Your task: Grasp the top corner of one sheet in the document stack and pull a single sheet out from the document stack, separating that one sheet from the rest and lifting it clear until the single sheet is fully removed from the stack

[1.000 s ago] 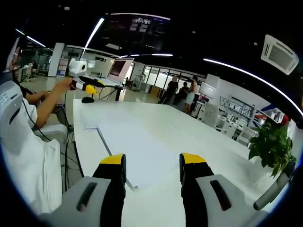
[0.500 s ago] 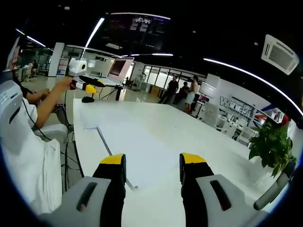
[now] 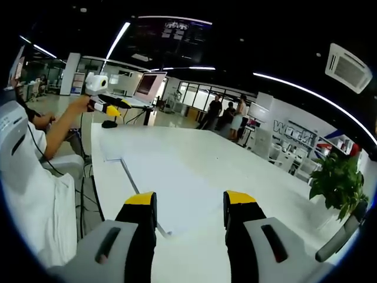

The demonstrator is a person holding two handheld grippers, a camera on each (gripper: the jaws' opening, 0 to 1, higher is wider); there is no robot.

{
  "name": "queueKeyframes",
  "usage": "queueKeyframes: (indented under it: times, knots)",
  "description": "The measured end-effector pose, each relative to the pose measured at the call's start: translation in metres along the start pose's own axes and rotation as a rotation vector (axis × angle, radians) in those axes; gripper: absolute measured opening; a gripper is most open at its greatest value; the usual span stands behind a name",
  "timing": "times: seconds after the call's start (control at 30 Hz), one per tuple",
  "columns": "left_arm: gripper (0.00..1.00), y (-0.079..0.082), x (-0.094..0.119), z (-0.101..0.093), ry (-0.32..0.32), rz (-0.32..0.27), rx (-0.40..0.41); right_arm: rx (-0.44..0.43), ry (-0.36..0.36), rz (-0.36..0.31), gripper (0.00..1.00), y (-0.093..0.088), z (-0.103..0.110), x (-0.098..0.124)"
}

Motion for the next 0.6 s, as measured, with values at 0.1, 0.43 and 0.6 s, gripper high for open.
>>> queueKeyframes:
  times: [0.1, 0.43, 0.6]
  knots:
    - [0.45, -0.0003, -0.0013, -0.0006, -0.002, 0.001, -0.001, 0.000, 0.000, -0.001, 0.45, 0.0003, -0.0002, -0.0002]
    - [0.45, 0.0004, -0.0023, -0.0013, -0.007, 0.003, -0.004, 0.001, 0.000, 0.000, 0.45, 0.0010, -0.0013, -0.0006]
    - [0.45, 0.0004, -0.0027, -0.0017, -0.008, 0.004, -0.005, 0.000, 0.000, -0.001, 0.45, 0.0013, -0.0018, -0.0003]
Point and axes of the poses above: the point that each gripper's makers call its tool centre point, and the gripper's own axes: x roughly backward along the fingers, z roughly to its left, y roughly out of its top, the point moved 1 cm from there along x, roughly backward along the fingers, and after that the axes turned 2 degrees about -z, right-handed, at the moved point
